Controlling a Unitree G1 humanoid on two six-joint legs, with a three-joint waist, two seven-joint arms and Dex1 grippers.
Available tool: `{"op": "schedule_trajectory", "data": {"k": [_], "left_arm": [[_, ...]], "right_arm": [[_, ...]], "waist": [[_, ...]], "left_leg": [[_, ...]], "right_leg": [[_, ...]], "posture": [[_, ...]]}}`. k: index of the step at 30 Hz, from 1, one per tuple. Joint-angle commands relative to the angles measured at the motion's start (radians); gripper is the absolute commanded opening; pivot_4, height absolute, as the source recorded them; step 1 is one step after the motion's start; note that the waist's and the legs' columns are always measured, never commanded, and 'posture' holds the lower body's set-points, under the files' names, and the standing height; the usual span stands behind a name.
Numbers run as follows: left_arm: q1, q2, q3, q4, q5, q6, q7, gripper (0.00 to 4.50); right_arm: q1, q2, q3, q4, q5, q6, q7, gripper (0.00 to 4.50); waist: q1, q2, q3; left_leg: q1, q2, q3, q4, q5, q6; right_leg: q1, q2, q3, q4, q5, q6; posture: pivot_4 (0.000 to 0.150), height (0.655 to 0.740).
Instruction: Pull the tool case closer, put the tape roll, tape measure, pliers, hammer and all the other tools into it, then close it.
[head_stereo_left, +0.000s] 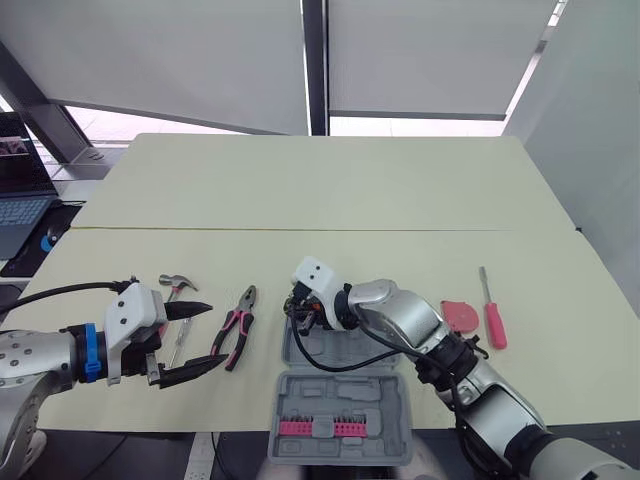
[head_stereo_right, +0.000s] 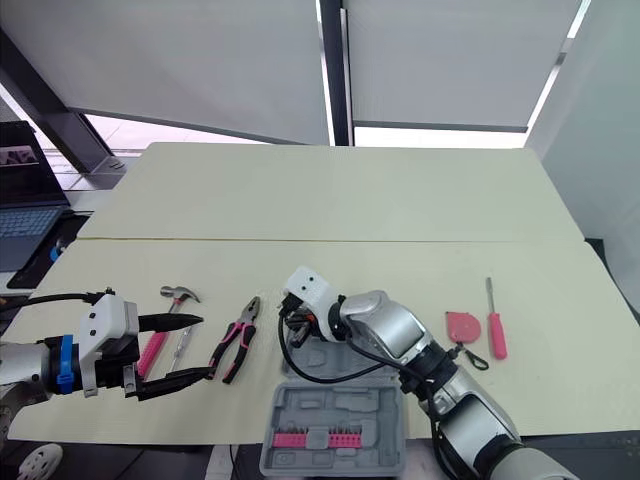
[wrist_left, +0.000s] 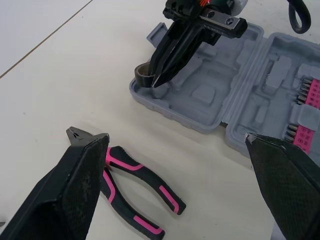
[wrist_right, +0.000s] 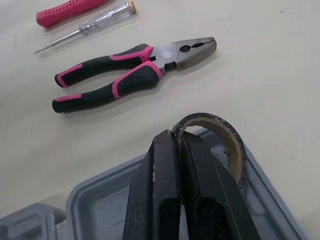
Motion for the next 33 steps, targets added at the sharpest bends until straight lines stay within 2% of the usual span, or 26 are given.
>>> {"op": "schedule_trajectory", "data": {"k": [1, 32, 33], "left_arm": [[-0.003, 0.005, 0.003, -0.026, 0.001, -0.010, 0.005, 4.50], [-0.037, 0.000, -0.042, -0.068, -0.004, 0.029, 0.055, 4.50], [-0.037, 0.000, -0.042, -0.069, -0.004, 0.030, 0.056, 4.50]], "right_arm": [[-0.016, -0.002, 0.004, -0.002, -0.014, -0.031, 0.030, 0.02], [-0.029, 0.025, 0.035, 0.137, -0.133, -0.134, 0.114, 0.02], [-0.027, 0.028, 0.024, 0.134, -0.132, -0.134, 0.109, 0.28]], "waist": [[-0.001, 0.000, 0.000], [-0.013, 0.000, 0.000], [-0.013, 0.000, 0.000]], "left_leg": [[0.000, 0.000, 0.000, 0.000, 0.000, 0.000], [0.000, 0.000, 0.000, 0.000, 0.000, 0.000], [0.000, 0.000, 0.000, 0.000, 0.000, 0.000]], "right_leg": [[0.000, 0.000, 0.000, 0.000, 0.000, 0.000], [0.000, 0.000, 0.000, 0.000, 0.000, 0.000], [0.000, 0.000, 0.000, 0.000, 0.000, 0.000]], "posture": [[0.150, 0.7400], [0.150, 0.7400], [0.150, 0.7400]]}}
